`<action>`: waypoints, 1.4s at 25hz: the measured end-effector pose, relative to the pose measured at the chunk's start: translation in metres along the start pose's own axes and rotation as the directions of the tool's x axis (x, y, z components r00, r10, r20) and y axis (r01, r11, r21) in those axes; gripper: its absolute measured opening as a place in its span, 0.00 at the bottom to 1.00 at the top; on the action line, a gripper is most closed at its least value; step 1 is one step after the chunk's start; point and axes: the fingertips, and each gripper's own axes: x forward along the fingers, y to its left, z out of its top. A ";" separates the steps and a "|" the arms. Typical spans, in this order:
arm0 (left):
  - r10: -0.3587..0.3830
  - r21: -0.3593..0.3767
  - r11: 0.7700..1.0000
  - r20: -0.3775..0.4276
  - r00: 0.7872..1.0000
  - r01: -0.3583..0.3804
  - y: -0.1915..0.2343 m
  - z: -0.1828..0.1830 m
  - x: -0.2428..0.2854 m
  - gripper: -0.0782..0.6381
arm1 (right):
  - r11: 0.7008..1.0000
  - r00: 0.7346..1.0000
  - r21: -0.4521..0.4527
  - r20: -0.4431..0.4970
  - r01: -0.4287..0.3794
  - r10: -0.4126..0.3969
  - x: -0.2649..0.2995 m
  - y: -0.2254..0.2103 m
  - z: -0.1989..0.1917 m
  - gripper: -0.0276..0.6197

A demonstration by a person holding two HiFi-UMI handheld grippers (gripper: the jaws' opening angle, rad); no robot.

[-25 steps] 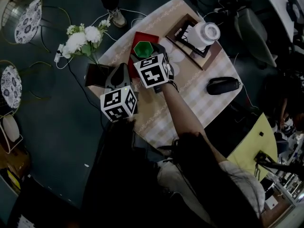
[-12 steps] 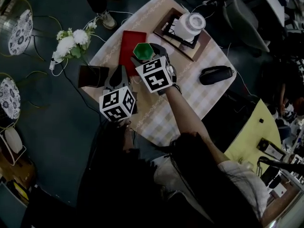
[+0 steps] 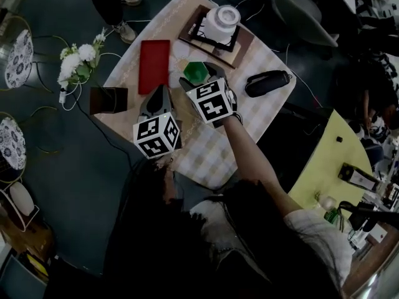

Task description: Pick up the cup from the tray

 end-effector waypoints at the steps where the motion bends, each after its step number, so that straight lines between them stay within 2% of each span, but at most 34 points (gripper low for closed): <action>1: -0.003 -0.004 1.000 -0.001 1.000 0.003 -0.004 -0.003 -0.001 0.12 | 1.000 1.000 0.004 -0.005 0.000 0.000 -0.002 -0.001 -0.006 0.56; 11: -0.032 0.009 0.999 -0.038 0.999 0.032 -0.034 -0.027 0.003 0.12 | 1.000 0.998 0.011 -0.068 0.000 0.001 -0.005 -0.009 -0.058 0.56; 24: -0.034 0.004 0.999 -0.038 0.999 0.034 -0.044 -0.032 0.002 0.12 | 0.999 0.998 -0.020 -0.058 -0.035 0.034 -0.008 -0.008 -0.068 0.56; 28: -0.057 -0.017 0.998 -0.007 0.998 0.057 -0.049 -0.025 -0.006 0.12 | 0.995 0.995 0.020 -0.030 -0.099 0.099 -0.015 -0.002 -0.062 0.63; 35: -0.053 0.000 0.999 0.039 0.998 0.053 -0.052 -0.009 -0.023 0.12 | 0.995 0.989 -0.015 0.112 -0.100 0.101 -0.058 -0.007 -0.027 0.66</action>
